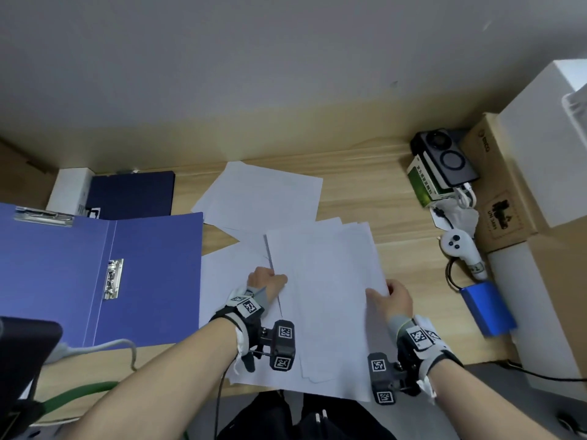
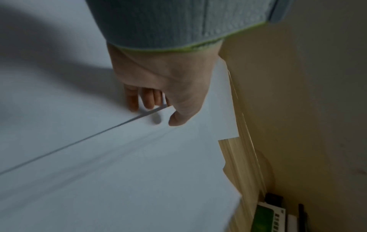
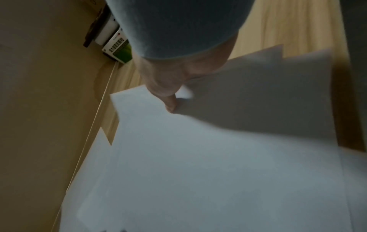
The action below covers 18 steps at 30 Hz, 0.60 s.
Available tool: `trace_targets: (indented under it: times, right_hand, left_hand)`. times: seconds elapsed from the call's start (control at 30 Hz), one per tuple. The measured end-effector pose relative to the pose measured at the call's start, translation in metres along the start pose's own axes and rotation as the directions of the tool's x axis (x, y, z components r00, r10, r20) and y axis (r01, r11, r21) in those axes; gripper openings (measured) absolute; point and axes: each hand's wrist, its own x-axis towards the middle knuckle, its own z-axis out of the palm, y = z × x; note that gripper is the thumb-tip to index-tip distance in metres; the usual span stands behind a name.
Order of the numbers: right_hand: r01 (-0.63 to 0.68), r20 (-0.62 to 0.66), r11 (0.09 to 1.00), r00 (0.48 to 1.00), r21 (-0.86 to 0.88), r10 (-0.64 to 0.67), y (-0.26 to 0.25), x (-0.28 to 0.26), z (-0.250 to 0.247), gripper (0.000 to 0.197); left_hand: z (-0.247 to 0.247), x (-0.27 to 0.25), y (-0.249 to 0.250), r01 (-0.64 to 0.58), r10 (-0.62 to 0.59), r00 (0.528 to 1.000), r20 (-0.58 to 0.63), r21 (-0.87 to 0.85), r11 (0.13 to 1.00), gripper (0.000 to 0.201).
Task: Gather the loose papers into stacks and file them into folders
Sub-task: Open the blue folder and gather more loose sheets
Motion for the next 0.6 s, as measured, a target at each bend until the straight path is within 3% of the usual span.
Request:
trace_targets:
  times: [0.03, 0.13, 0.17, 0.33, 0.4, 0.5, 0.53, 0.6]
  right_hand:
    - [0.009, 0.001, 0.999, 1.0, 0.042, -0.009, -0.004, 0.0, 0.006, 0.031]
    - [0.032, 0.071, 0.998, 0.997, 0.059, -0.036, -0.01, 0.007, 0.029, 0.05]
    - [0.047, 0.101, 0.998, 0.994, 0.045, -0.052, -0.014, 0.007, 0.035, 0.052]
    - [0.117, 0.152, 0.993, 0.982, -0.012, -0.114, -0.045, 0.0, 0.04, 0.038]
    - [0.156, 0.123, 0.988, 0.981, -0.016, -0.153, -0.064, 0.0, 0.03, 0.053]
    - [0.115, 0.176, 0.963, 0.971, 0.245, -0.161, -0.101, 0.009, 0.014, 0.103]
    - [0.109, 0.218, 0.945, 0.959, 0.309, -0.182, -0.115, 0.012, 0.01, 0.106]
    - [0.146, 0.298, 0.908, 0.914, 0.393, -0.276, -0.154, 0.008, -0.005, 0.083]
  left_hand:
    - [0.005, -0.002, -0.002, -0.003, 0.006, 1.0, 0.028, -0.114, 0.994, 0.012]
    - [0.02, -0.009, -0.011, 0.056, 0.015, 0.982, 0.188, -0.37, 0.928, 0.061]
    - [0.024, -0.009, -0.016, 0.064, 0.027, 0.975, 0.219, -0.399, 0.915, 0.066]
    - [0.019, -0.028, -0.004, -0.064, 0.117, 0.985, 0.124, -0.365, 0.929, 0.016]
    - [-0.002, -0.038, 0.011, -0.168, 0.23, 0.966, 0.119, -0.388, 0.906, 0.018]
    - [-0.045, -0.051, 0.041, -0.324, 0.408, 0.907, 0.106, -0.444, 0.836, 0.028]
    - [-0.06, -0.054, 0.05, -0.369, 0.455, 0.886, 0.091, -0.456, 0.81, 0.033]
    - [-0.092, -0.063, 0.072, -0.457, 0.532, 0.845, 0.055, -0.445, 0.771, 0.034]
